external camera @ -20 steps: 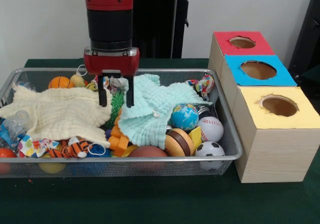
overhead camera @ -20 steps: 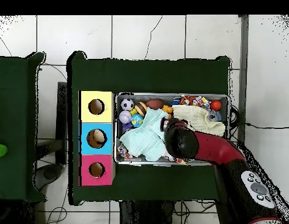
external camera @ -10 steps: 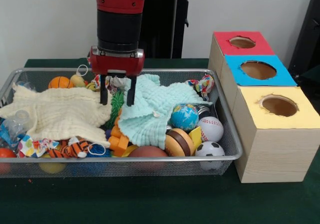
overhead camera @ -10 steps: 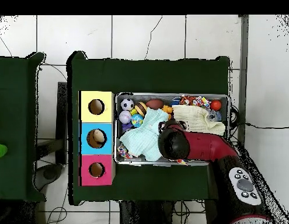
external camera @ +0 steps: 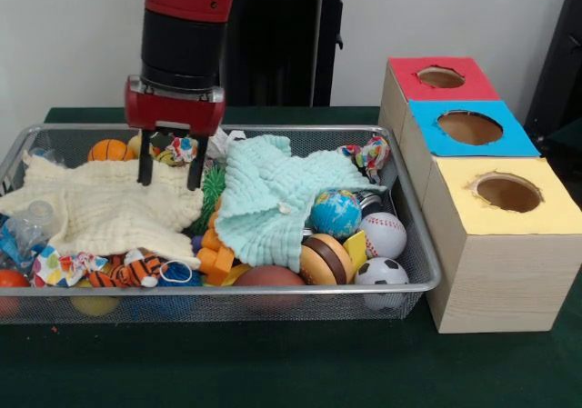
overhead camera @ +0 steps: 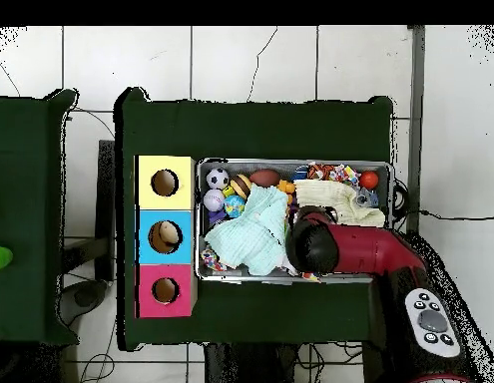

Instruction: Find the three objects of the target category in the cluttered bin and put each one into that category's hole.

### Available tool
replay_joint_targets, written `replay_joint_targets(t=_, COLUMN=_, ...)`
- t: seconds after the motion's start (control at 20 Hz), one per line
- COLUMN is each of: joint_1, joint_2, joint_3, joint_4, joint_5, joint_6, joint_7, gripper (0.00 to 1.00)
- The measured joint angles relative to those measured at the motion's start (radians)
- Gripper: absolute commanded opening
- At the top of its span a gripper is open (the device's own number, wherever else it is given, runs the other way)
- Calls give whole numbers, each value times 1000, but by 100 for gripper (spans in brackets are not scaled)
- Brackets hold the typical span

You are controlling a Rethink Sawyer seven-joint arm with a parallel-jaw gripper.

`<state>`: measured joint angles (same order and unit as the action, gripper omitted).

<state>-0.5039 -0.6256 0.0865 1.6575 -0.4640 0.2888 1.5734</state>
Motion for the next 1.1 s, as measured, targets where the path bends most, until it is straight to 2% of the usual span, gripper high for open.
replay_joint_targets(t=0.6, joint_1=-165, joint_2=37, joint_3=52, joint_4=-58, joint_5=-89, joint_6=0, joint_7=0, gripper=100)
replay_joint_targets(t=0.95, joint_1=-274, joint_2=86, joint_3=115, joint_4=-106, joint_5=-128, joint_6=1, joint_7=0, gripper=100)
replay_joint_targets(t=1.1, joint_1=-292, joint_2=101, joint_3=140, joint_4=-113, joint_5=-131, joint_6=3, joint_7=0, gripper=100)
